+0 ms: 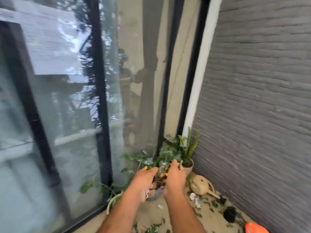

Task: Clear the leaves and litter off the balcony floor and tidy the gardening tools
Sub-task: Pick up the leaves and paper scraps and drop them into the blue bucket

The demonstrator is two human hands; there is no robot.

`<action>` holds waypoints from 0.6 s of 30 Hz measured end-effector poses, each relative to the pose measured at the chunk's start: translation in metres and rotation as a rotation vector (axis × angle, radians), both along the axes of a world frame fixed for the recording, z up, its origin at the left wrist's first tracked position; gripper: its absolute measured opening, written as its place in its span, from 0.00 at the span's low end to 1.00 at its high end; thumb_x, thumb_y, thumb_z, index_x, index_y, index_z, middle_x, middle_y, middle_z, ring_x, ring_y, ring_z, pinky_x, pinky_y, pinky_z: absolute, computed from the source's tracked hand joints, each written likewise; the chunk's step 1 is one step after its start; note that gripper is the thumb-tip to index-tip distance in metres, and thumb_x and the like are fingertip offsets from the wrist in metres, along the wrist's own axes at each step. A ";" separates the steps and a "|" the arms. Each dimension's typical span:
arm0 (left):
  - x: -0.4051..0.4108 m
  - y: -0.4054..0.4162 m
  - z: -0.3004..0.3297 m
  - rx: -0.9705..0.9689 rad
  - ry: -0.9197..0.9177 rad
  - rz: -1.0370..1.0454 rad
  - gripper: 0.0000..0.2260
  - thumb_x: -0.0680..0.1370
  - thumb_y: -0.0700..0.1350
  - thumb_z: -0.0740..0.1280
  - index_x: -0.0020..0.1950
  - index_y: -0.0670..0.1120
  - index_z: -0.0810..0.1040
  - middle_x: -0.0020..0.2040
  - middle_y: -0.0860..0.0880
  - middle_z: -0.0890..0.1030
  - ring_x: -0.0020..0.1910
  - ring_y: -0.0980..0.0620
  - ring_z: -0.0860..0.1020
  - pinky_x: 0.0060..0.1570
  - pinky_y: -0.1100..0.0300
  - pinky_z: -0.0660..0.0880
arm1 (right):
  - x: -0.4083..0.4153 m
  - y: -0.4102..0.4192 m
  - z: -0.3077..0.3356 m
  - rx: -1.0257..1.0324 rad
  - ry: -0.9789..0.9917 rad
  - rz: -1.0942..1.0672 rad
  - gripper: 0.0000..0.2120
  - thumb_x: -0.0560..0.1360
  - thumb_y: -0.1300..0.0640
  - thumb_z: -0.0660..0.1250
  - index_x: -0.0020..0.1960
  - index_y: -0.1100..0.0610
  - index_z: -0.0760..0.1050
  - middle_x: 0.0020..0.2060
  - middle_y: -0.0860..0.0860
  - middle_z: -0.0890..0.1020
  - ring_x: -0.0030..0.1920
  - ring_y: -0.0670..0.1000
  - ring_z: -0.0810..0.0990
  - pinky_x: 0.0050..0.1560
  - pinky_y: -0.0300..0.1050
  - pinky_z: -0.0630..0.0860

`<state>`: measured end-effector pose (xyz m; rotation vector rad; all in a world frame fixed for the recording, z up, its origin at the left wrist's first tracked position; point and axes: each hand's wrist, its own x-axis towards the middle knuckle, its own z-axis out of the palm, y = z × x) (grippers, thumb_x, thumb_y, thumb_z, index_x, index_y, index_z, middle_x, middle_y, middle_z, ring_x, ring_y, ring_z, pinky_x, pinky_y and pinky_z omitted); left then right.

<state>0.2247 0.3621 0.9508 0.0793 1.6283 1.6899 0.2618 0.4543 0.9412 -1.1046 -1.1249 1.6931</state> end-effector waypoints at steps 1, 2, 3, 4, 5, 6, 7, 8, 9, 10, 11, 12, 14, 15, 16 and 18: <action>-0.007 -0.008 0.000 0.021 -0.009 0.047 0.08 0.84 0.44 0.65 0.48 0.42 0.78 0.36 0.43 0.75 0.20 0.54 0.62 0.24 0.70 0.57 | -0.005 -0.009 0.003 -0.041 0.022 0.034 0.13 0.82 0.48 0.65 0.48 0.57 0.80 0.40 0.54 0.85 0.37 0.55 0.84 0.41 0.52 0.84; -0.013 -0.017 0.002 0.037 -0.006 0.094 0.06 0.84 0.44 0.66 0.50 0.42 0.78 0.36 0.43 0.74 0.20 0.54 0.62 0.24 0.70 0.58 | -0.009 -0.020 0.006 -0.059 0.033 0.088 0.12 0.83 0.49 0.65 0.48 0.56 0.79 0.38 0.55 0.84 0.34 0.55 0.83 0.37 0.50 0.83; -0.019 -0.027 0.003 0.049 -0.003 0.139 0.05 0.84 0.44 0.66 0.50 0.43 0.77 0.34 0.45 0.73 0.20 0.54 0.63 0.24 0.69 0.58 | -0.016 -0.031 0.003 -0.058 0.020 0.147 0.13 0.81 0.46 0.66 0.46 0.55 0.79 0.37 0.55 0.84 0.35 0.56 0.83 0.38 0.53 0.84; -0.023 -0.034 0.005 0.051 -0.002 0.177 0.05 0.84 0.44 0.67 0.50 0.44 0.77 0.32 0.46 0.72 0.21 0.54 0.63 0.24 0.69 0.58 | -0.025 -0.039 -0.004 -0.046 0.011 0.206 0.15 0.77 0.42 0.67 0.46 0.54 0.80 0.38 0.56 0.85 0.37 0.59 0.85 0.41 0.60 0.85; -0.028 -0.046 0.005 0.057 -0.004 0.215 0.04 0.83 0.44 0.68 0.50 0.44 0.77 0.30 0.47 0.71 0.21 0.54 0.64 0.23 0.68 0.59 | -0.034 -0.052 -0.010 -0.055 0.004 0.257 0.18 0.73 0.38 0.66 0.46 0.52 0.80 0.41 0.57 0.86 0.41 0.62 0.86 0.44 0.67 0.85; -0.032 -0.057 0.007 0.064 -0.007 0.246 0.04 0.82 0.44 0.69 0.50 0.44 0.78 0.29 0.47 0.70 0.21 0.53 0.63 0.23 0.67 0.59 | -0.048 -0.056 -0.027 -0.060 0.002 0.327 0.20 0.70 0.35 0.66 0.49 0.51 0.80 0.45 0.57 0.86 0.44 0.63 0.87 0.45 0.70 0.84; -0.036 -0.070 0.008 0.071 -0.019 0.281 0.05 0.82 0.44 0.69 0.49 0.44 0.78 0.29 0.48 0.69 0.21 0.53 0.63 0.23 0.67 0.58 | -0.059 -0.068 -0.034 -0.067 -0.005 0.369 0.22 0.69 0.34 0.67 0.51 0.51 0.80 0.48 0.58 0.86 0.46 0.63 0.87 0.45 0.69 0.84; -0.039 -0.084 0.007 0.075 -0.027 0.317 0.06 0.82 0.45 0.69 0.47 0.44 0.77 0.28 0.48 0.68 0.21 0.53 0.62 0.23 0.67 0.58 | -0.064 -0.083 -0.031 -0.077 -0.018 0.425 0.21 0.70 0.35 0.67 0.50 0.50 0.80 0.49 0.60 0.86 0.45 0.62 0.86 0.44 0.65 0.84; -0.042 -0.096 0.007 0.076 -0.040 0.343 0.08 0.82 0.45 0.69 0.44 0.45 0.75 0.28 0.49 0.67 0.21 0.53 0.62 0.23 0.67 0.57 | -0.061 -0.102 -0.015 -0.079 -0.014 0.449 0.17 0.71 0.37 0.67 0.47 0.49 0.80 0.46 0.62 0.85 0.42 0.62 0.85 0.40 0.60 0.82; -0.045 -0.112 0.006 0.086 -0.048 0.379 0.11 0.82 0.45 0.68 0.41 0.46 0.73 0.27 0.49 0.67 0.20 0.53 0.61 0.22 0.68 0.57 | -0.061 -0.120 -0.006 -0.074 -0.018 0.485 0.14 0.72 0.39 0.66 0.43 0.49 0.80 0.42 0.63 0.84 0.39 0.62 0.83 0.37 0.56 0.79; -0.047 -0.127 0.007 0.101 -0.059 0.417 0.13 0.83 0.45 0.67 0.39 0.46 0.72 0.26 0.50 0.66 0.19 0.54 0.61 0.22 0.69 0.56 | -0.062 -0.137 0.001 -0.063 -0.026 0.501 0.13 0.75 0.42 0.66 0.41 0.50 0.78 0.38 0.61 0.82 0.36 0.61 0.81 0.36 0.54 0.76; -0.047 -0.145 0.009 0.112 -0.063 0.456 0.14 0.84 0.45 0.66 0.38 0.47 0.72 0.26 0.50 0.66 0.19 0.54 0.61 0.21 0.69 0.56 | -0.063 -0.154 0.006 -0.058 -0.022 0.532 0.13 0.77 0.44 0.66 0.40 0.52 0.77 0.35 0.60 0.81 0.34 0.60 0.79 0.34 0.54 0.76; -0.047 -0.179 0.010 0.132 -0.069 0.523 0.13 0.84 0.45 0.66 0.40 0.47 0.73 0.27 0.50 0.67 0.19 0.54 0.61 0.21 0.69 0.55 | -0.071 -0.185 0.007 -0.060 -0.050 0.604 0.14 0.81 0.48 0.65 0.42 0.55 0.76 0.33 0.58 0.79 0.30 0.57 0.77 0.30 0.50 0.74; -0.049 -0.200 0.008 0.139 -0.074 0.565 0.12 0.84 0.45 0.66 0.42 0.46 0.73 0.27 0.50 0.68 0.20 0.54 0.62 0.21 0.68 0.55 | -0.075 -0.205 0.006 -0.070 -0.059 0.653 0.14 0.83 0.48 0.65 0.43 0.56 0.76 0.32 0.57 0.78 0.27 0.55 0.76 0.27 0.46 0.72; -0.051 -0.220 0.006 0.148 -0.077 0.607 0.10 0.84 0.46 0.66 0.43 0.46 0.74 0.28 0.50 0.69 0.20 0.54 0.63 0.21 0.67 0.56 | -0.079 -0.223 0.004 -0.074 -0.059 0.706 0.14 0.83 0.48 0.64 0.45 0.58 0.76 0.31 0.57 0.78 0.26 0.54 0.74 0.26 0.43 0.70; -0.054 -0.265 0.001 0.178 -0.094 0.687 0.09 0.84 0.46 0.67 0.47 0.45 0.74 0.28 0.50 0.70 0.20 0.54 0.62 0.22 0.67 0.55 | -0.091 -0.267 -0.004 -0.079 -0.062 0.786 0.18 0.78 0.44 0.65 0.48 0.60 0.78 0.33 0.60 0.81 0.28 0.56 0.76 0.27 0.43 0.69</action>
